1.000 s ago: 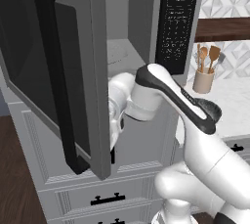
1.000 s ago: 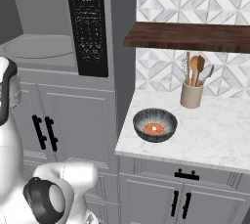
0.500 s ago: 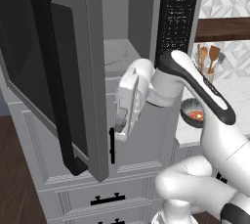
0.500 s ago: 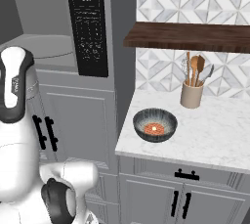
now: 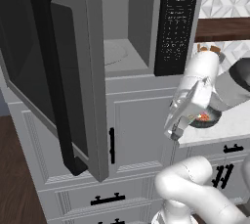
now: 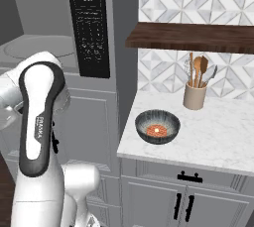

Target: Open the microwave, place the bowl with waffle inside the microwave, then close the microwave door and turn it on.

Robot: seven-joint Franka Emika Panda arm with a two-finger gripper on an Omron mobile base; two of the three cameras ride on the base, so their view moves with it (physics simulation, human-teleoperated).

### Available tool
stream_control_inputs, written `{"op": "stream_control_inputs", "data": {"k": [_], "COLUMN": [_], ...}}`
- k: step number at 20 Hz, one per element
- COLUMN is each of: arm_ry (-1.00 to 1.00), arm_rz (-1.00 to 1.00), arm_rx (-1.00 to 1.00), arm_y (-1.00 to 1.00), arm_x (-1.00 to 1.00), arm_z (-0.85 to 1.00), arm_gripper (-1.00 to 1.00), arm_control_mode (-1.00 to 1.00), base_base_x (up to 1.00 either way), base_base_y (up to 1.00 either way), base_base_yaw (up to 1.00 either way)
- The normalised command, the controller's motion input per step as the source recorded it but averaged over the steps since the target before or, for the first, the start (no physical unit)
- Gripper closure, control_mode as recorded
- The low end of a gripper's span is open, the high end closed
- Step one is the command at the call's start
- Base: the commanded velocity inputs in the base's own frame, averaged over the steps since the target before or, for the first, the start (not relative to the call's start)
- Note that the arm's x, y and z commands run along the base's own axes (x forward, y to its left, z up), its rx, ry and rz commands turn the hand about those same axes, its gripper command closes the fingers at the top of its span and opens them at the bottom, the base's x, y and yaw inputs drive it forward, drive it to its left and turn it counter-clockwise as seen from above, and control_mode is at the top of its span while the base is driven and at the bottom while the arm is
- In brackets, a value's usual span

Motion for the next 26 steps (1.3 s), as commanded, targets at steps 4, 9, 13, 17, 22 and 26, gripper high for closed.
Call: {"op": "stream_control_inputs", "data": {"k": [4,9,13,17,22,26], "arm_ry": [-0.17,-0.08,0.02,0.19,0.28,0.20], "arm_rz": [-0.31,-0.54,-0.73,-0.82,-0.67,-0.40], "arm_rx": [-0.01,-0.01,0.00,0.00,0.00,0.00], "arm_y": [-1.00,-0.97,-0.85,-0.68,-0.84,-0.56], "arm_x": [-0.22,0.00,0.01,0.15,0.41,0.77], "arm_z": [0.00,-0.14,-0.24,-0.25,-0.15,-0.12], "arm_gripper": [1.00,1.00,1.00,1.00,1.00,1.00], "arm_control_mode": [-1.00,-1.00,-1.00,-1.00,-1.00,-1.00], "base_base_x": [0.00,0.00,0.00,0.00,0.00,0.00], "base_base_y": [0.00,0.00,0.00,0.00,0.00,0.00], "base_base_yaw": [0.00,0.00,0.00,0.00,0.00,0.00]}}
